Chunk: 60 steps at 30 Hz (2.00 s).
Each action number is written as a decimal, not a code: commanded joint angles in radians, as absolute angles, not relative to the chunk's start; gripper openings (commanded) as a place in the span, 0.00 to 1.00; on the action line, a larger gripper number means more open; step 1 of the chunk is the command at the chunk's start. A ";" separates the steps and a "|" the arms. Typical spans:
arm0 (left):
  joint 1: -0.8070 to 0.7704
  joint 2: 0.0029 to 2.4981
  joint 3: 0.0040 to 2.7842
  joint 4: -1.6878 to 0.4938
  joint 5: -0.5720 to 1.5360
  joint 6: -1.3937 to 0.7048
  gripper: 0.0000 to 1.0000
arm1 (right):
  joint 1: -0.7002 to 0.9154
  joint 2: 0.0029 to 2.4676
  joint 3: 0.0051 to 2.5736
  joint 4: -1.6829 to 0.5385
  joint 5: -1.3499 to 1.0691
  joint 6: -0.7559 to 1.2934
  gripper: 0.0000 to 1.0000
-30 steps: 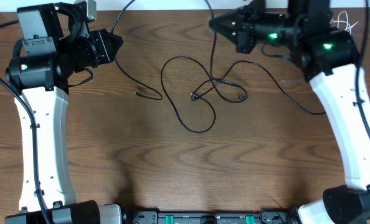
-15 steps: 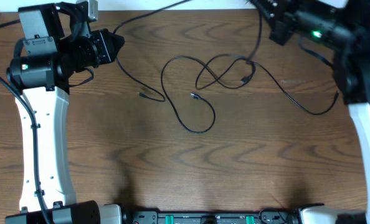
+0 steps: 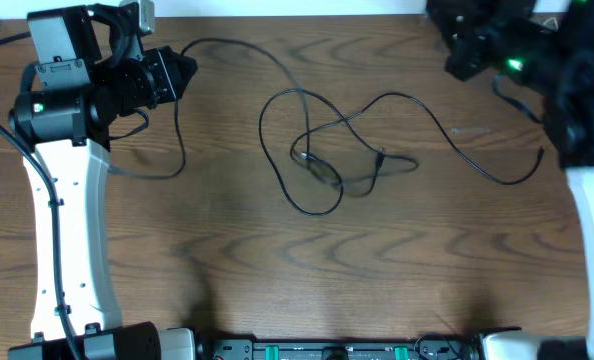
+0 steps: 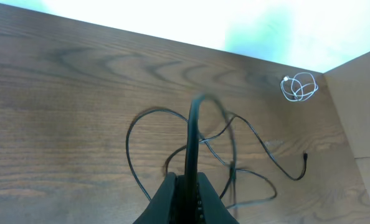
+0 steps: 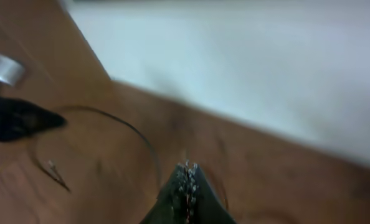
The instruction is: Untangle cables
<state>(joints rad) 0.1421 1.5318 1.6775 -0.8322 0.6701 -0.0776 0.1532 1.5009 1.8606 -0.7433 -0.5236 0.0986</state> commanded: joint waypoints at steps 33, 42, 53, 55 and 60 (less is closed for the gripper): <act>0.145 1.505 1.676 -0.290 0.819 -0.333 0.07 | 0.278 1.917 1.855 -1.198 -0.507 -0.316 0.64; 0.155 1.505 1.676 -0.403 0.717 -0.303 0.07 | 0.366 1.921 1.827 -1.231 -0.503 -0.376 0.63; 0.176 1.519 1.672 -0.868 0.239 -0.282 0.07 | 0.519 1.921 1.629 -1.079 -0.498 -0.345 0.58; 0.176 1.530 1.672 -0.914 0.200 -0.281 0.07 | 0.538 1.922 1.602 -1.039 -0.495 -0.344 0.54; 0.176 1.562 1.672 -0.969 0.172 -0.281 0.07 | 0.577 1.923 1.506 -0.845 -0.316 -0.205 0.50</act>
